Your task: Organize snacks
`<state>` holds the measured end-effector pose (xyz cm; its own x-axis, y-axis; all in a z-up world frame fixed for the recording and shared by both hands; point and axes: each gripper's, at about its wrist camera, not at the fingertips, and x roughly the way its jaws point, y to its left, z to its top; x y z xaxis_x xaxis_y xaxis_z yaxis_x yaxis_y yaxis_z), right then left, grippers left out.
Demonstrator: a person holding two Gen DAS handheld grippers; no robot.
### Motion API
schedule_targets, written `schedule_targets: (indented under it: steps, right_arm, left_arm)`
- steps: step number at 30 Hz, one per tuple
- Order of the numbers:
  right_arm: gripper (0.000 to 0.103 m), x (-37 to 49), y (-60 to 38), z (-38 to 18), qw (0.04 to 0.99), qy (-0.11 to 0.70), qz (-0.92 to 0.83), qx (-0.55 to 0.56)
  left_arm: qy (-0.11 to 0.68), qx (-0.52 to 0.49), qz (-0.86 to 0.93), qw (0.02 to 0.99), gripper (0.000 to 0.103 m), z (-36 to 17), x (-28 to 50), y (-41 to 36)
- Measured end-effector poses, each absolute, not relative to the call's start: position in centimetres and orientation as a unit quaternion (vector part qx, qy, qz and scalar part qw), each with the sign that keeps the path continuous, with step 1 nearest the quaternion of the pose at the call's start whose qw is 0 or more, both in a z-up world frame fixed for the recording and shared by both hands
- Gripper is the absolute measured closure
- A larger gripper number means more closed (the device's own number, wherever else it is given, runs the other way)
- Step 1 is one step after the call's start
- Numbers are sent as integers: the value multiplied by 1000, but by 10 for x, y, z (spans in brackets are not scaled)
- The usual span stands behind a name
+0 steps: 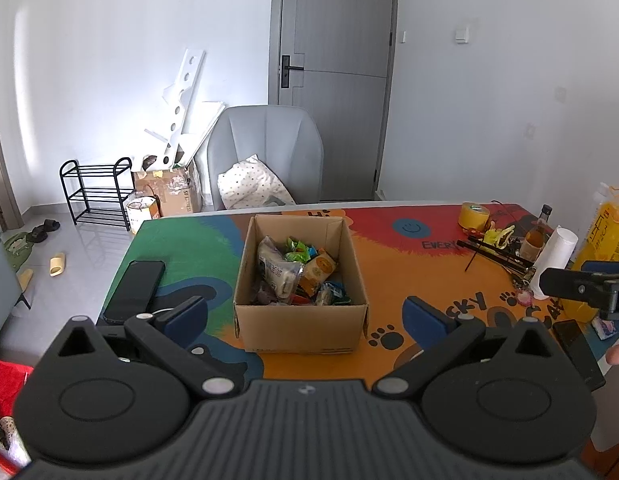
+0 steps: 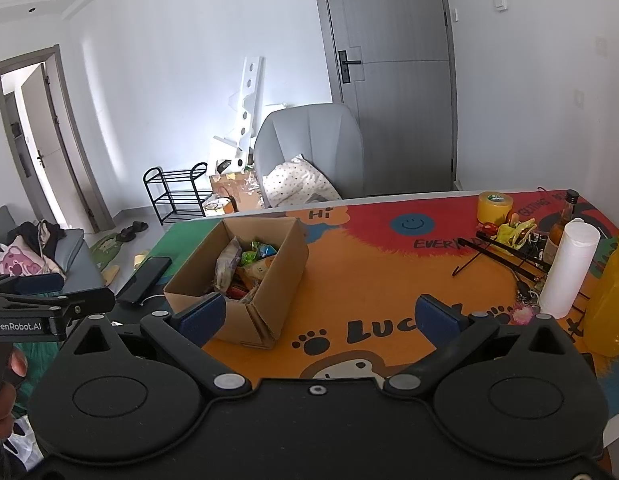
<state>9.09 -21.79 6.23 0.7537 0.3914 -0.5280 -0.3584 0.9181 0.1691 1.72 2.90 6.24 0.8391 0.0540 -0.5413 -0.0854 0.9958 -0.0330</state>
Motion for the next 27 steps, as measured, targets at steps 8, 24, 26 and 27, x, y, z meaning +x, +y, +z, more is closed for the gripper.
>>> schedule_targets:
  steps: [8,24,26,27]
  right_arm:
    - [0,91,-217,63,936,289,201,28]
    - [0,91,-214,64,935,289,204,23]
    - [0,92,-214,63,935,291,204,23]
    - [0,92,-213,63,934,291,204,23]
  left_arm:
    - [282,-28,36,958,0,62,17,29]
    - [282,-28,33,958,0,62,17,28]
    - [282,-28,32,958,0,62,16,29]
    - [281,-29,32,959,0,62,16,28]
